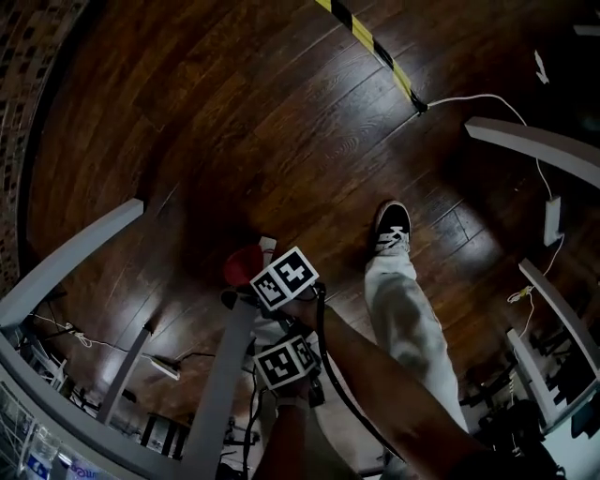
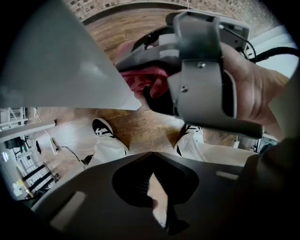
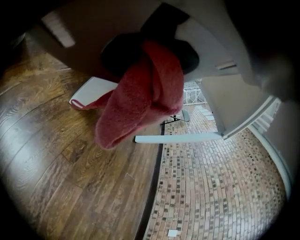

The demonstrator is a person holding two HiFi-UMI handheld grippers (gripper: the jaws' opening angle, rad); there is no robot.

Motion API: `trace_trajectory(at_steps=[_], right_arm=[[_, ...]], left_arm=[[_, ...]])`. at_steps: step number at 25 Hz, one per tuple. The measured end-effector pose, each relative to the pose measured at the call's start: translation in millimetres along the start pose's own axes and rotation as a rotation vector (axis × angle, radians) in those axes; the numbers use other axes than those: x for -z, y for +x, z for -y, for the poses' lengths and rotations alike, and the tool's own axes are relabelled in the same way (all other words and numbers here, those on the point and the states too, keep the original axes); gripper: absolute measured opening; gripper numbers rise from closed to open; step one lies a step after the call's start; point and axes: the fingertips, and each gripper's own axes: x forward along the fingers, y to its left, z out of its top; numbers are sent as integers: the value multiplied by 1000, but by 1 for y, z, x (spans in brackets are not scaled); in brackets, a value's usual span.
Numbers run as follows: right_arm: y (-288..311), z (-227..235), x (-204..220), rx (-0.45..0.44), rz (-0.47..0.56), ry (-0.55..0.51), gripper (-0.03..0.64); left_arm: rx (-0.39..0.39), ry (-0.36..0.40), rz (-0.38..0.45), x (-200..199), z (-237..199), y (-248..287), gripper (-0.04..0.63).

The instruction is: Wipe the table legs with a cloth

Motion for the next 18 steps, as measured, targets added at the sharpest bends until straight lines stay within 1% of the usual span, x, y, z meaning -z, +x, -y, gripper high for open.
trace_trajectory(at_steps=[2, 4, 6, 8, 11, 14, 18], right_arm=[[-6, -17, 2, -2, 6, -15, 74], [-13, -30, 2, 12, 16, -44, 74], [-19, -44, 5, 23, 24, -73, 74], [-23, -57, 12, 21, 28, -80, 74], [-31, -77, 18, 7, 26, -86, 74], [-40, -99, 24, -9, 17, -102, 74], [-48, -120, 26, 8, 19, -144, 74]], left_arm=[[-11, 19, 11, 6, -3, -9, 2], [-3, 33, 29, 11, -2, -18, 2], [18, 30, 53, 17, 1, -27, 2], [37, 19, 66, 27, 5, -37, 2], [47, 19, 84, 38, 10, -52, 2], [66, 31, 149, 39, 17, -69, 2], [92, 33, 206, 39, 19, -86, 2]])
